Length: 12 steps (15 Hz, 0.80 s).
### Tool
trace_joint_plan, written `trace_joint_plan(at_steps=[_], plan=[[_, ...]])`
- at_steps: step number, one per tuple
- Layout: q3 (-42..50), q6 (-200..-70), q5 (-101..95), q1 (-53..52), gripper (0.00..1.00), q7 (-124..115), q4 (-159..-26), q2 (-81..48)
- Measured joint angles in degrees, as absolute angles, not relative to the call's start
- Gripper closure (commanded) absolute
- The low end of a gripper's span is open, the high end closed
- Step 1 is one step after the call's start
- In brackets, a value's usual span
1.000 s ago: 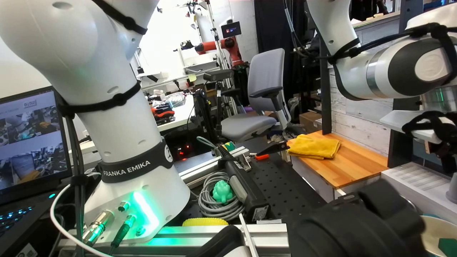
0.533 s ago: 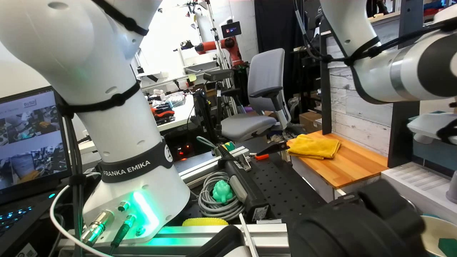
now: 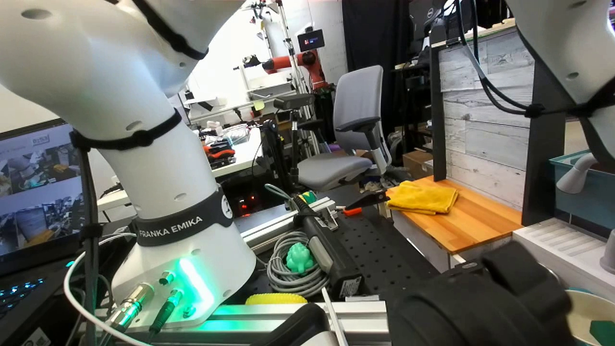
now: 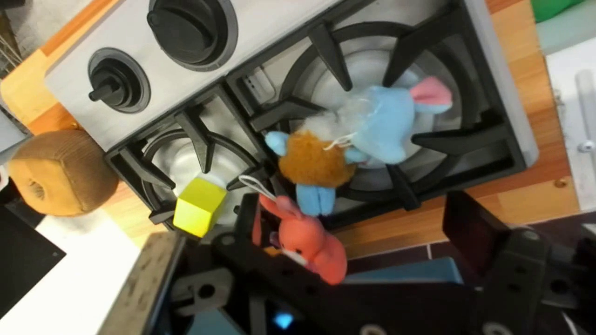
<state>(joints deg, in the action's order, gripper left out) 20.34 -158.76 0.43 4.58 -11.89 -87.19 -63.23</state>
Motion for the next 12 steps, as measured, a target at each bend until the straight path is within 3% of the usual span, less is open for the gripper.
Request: trace_joint_plan(at_steps=[2,9,12], plan=[[20.3,-157.01,0.43,4.94,0.29,-12.29,-84.32,-66.12],[19.19,-147.91,0.43,4.96,0.83,-13.35,-76.24,-70.7],[18.7,-143.81,0.43,5.39,1.0,-13.51,-73.87,-70.79]])
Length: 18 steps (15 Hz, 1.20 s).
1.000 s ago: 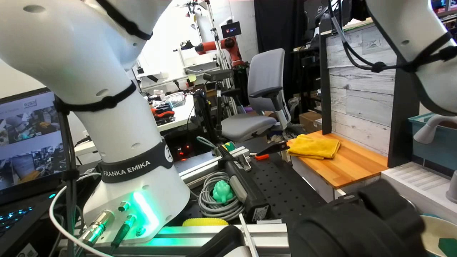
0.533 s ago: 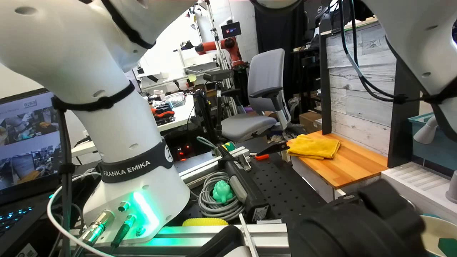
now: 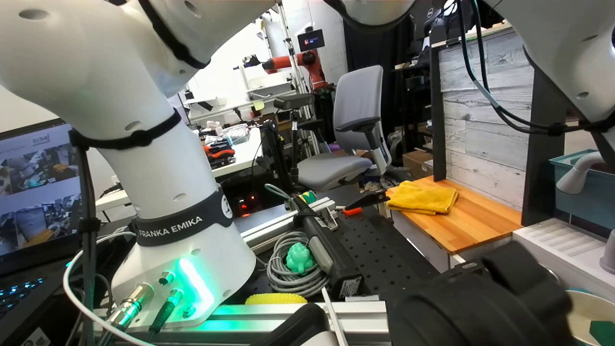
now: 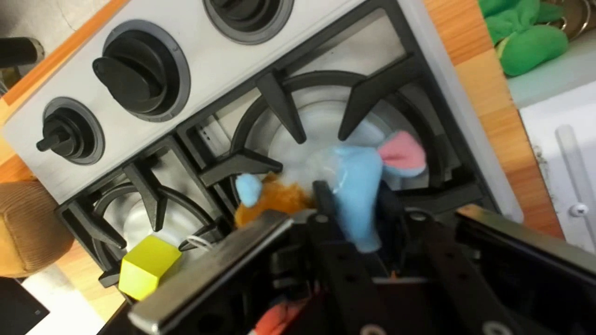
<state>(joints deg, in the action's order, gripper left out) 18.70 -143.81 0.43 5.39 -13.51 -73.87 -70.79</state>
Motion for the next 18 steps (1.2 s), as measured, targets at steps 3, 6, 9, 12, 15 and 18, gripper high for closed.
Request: trace_joint_plan(at_steps=[3,6,9,12,15,18], plan=[[18.59,-142.51,0.43,5.97,0.98,-13.71,-72.64,-70.78],[18.67,-143.19,0.43,6.06,0.98,-13.34,-73.48,-69.63],[16.34,-146.36,1.54,6.45,0.98,-8.63,-79.69,-64.49],[9.48,-149.6,2.09,9.0,0.98,-2.37,-88.09,-57.67],[2.69,-151.84,2.91,11.34,0.98,2.8,-97.02,-52.97],[-0.62,-152.45,3.0,11.5,0.66,4.06,-102.57,-52.22]])
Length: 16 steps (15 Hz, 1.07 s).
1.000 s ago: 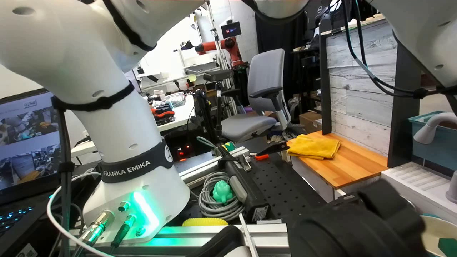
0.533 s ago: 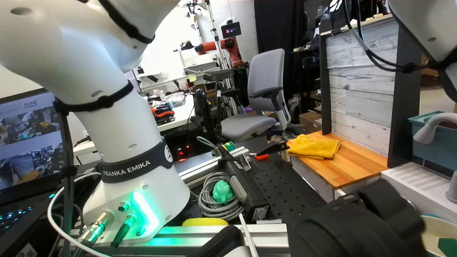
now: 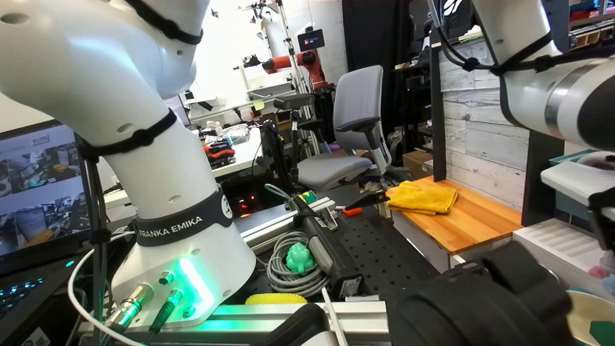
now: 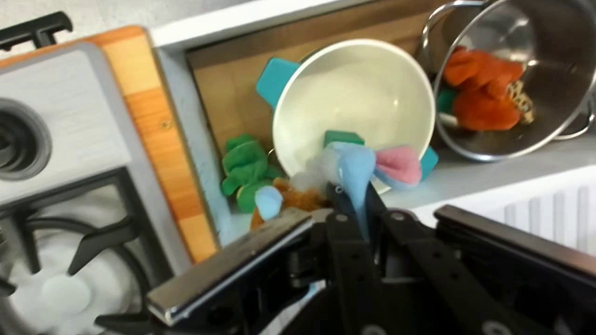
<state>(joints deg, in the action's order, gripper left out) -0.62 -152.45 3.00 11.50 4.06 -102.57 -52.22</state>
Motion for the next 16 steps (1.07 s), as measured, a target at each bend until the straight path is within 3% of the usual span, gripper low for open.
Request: trace_joint_plan(at_steps=[1,10,16], plan=[[-1.51,-153.0,3.03,11.49,0.65,4.22,-103.69,-52.44],[-1.72,-163.37,2.92,11.44,0.01,4.54,-108.22,-51.4],[5.98,-159.28,2.96,12.79,0.0,2.55,-101.68,-49.95]])
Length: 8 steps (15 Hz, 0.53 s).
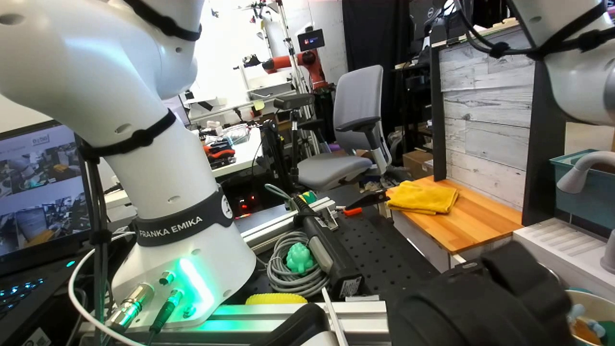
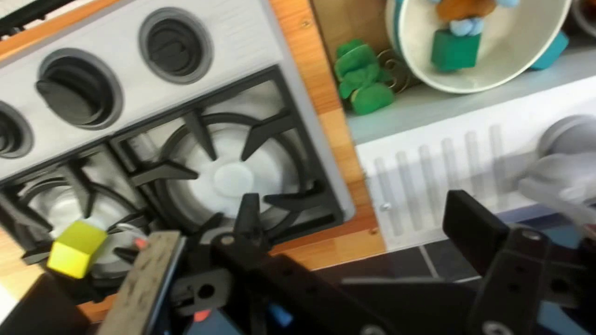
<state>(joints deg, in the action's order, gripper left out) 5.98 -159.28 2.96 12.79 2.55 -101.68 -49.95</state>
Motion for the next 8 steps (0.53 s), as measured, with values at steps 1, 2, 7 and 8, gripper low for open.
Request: trace_joint_plan(at_steps=[1,2,7,8], plan=[[7.08,-157.29,2.96,13.17,0.0,1.4,-98.84,-51.02],[7.8,-156.28,2.96,13.48,0.0,0.63,-96.21,-52.22],[8.14,-156.12,2.93,13.4,0.0,-0.64,-92.55,-55.02],[8.15,-156.13,2.93,13.42,0.0,-0.64,-92.57,-55.06]])
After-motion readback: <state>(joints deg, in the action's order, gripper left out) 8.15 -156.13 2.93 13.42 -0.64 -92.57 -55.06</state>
